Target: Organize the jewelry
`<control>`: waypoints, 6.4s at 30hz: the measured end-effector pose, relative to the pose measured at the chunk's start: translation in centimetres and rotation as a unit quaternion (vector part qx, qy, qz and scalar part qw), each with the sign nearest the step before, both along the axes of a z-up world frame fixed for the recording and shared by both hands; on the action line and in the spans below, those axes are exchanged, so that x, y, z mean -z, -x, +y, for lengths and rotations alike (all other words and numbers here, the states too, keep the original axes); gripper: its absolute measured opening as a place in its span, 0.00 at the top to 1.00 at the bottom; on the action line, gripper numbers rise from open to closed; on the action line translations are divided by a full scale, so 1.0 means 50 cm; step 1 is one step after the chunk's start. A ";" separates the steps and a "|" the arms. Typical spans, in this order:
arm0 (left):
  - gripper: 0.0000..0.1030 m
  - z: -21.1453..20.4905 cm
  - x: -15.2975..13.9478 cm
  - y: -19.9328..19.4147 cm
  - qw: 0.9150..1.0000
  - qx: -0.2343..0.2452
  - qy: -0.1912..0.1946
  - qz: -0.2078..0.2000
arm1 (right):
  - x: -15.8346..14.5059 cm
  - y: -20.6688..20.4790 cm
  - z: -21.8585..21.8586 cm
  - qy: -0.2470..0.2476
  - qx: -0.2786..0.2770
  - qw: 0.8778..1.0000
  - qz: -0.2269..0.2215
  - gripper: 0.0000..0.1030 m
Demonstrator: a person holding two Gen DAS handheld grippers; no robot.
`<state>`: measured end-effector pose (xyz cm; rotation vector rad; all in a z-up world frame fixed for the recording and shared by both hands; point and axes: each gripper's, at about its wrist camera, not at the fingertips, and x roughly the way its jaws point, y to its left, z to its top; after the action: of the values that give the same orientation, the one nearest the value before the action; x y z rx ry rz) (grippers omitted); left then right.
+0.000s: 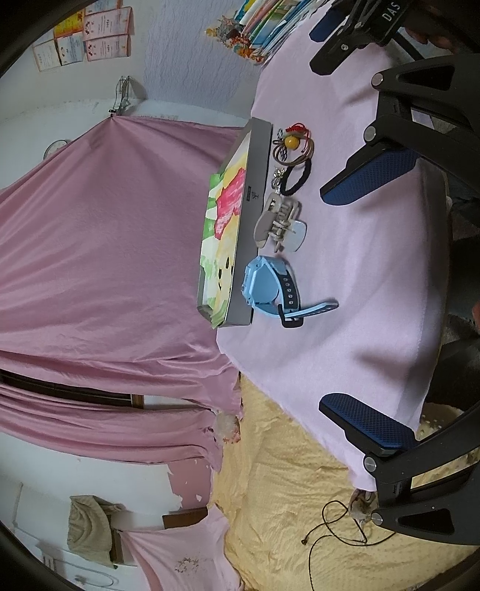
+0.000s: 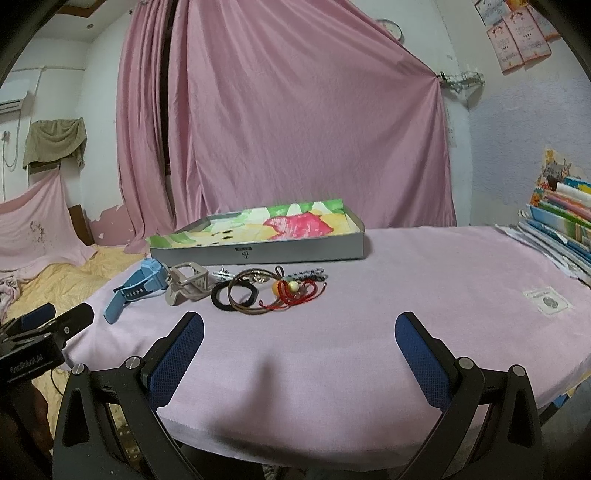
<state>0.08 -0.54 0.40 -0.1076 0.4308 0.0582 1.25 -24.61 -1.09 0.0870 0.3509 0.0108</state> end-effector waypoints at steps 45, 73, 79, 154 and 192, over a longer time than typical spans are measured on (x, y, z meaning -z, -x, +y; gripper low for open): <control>0.01 0.025 -0.005 -0.267 0.990 0.062 -0.005 0.127 | -0.031 -0.214 0.013 0.016 -0.058 0.992 0.111 0.17; 0.54 0.008 0.017 -0.280 0.982 0.085 0.034 0.167 | 0.002 -0.228 0.015 -0.011 -0.091 0.983 0.157 0.92; 0.67 0.009 0.023 -0.273 0.980 0.086 0.031 0.175 | 0.000 -0.219 0.014 -0.021 -0.096 0.984 0.146 0.93; 0.58 -0.002 -0.033 -0.498 0.981 0.073 0.080 0.163 | -0.029 -0.498 0.039 -0.087 -0.140 0.971 0.174 0.60; 0.00 0.004 -0.064 -0.169 0.999 0.040 0.029 -0.011 | -0.100 -0.128 -0.016 0.018 -0.056 0.998 -0.021 0.02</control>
<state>8.51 -0.31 3.60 -0.1470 0.4143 -0.0341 7.64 -25.43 3.91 0.0303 0.3130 0.1173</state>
